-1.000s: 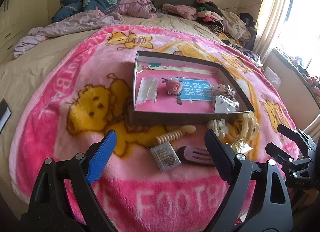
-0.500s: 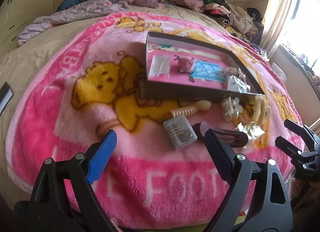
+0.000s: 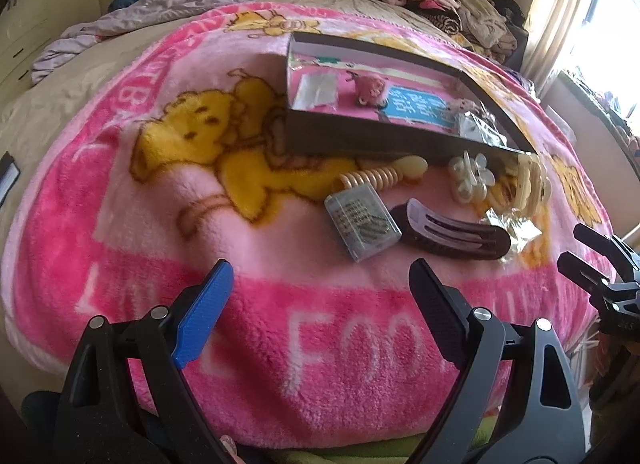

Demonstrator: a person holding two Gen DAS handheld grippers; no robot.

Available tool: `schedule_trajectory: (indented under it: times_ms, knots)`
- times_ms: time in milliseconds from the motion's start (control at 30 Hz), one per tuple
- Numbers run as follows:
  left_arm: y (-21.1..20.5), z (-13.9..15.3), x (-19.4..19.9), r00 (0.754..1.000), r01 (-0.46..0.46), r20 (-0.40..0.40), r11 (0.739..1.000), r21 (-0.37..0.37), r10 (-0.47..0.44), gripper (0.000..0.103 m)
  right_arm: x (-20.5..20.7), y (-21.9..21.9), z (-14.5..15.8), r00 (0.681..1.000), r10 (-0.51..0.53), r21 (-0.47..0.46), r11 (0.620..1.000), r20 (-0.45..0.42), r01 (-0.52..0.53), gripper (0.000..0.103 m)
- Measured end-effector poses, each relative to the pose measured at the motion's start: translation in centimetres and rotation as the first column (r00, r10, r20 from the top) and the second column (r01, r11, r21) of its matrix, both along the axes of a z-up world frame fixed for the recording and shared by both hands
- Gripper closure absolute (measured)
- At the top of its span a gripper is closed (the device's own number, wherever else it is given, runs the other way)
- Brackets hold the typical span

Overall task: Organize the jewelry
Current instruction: 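Withdraw both tools from the box back over the blanket, then grasp the clear stud case with the left tool while the right tool grasps the bagged yellow bangles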

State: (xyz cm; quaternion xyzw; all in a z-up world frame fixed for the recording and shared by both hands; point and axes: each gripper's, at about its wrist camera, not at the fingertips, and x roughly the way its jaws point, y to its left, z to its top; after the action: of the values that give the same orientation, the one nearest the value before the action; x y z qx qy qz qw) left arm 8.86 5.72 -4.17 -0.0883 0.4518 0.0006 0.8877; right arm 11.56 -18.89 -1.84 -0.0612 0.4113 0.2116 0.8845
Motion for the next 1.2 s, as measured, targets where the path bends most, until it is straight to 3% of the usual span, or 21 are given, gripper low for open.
schedule_trajectory:
  times_ms: [367,667,1200]
  knots:
    - [-1.2,-1.3,1.1,1.000,0.012,-0.016,1.000,0.014,-0.012,0.023,0.8,0.1,-2.1,0.999,0.009,0.011,1.000,-0.040,-0.009,0.009]
    - [-1.8,-1.8,2.4,1.000,0.001,-0.027,1.000,0.017,-0.001,0.041,1.8,0.5,-3.5,0.998,0.024,0.008,1.000,-0.055,-0.024,0.009]
    - [-0.4,-1.7,2.2,0.998,-0.051,-0.024,0.999,-0.020,0.050,0.041,2.9,3.9,-4.8,0.995,0.099,-0.029,0.995,-0.026,-0.100,0.009]
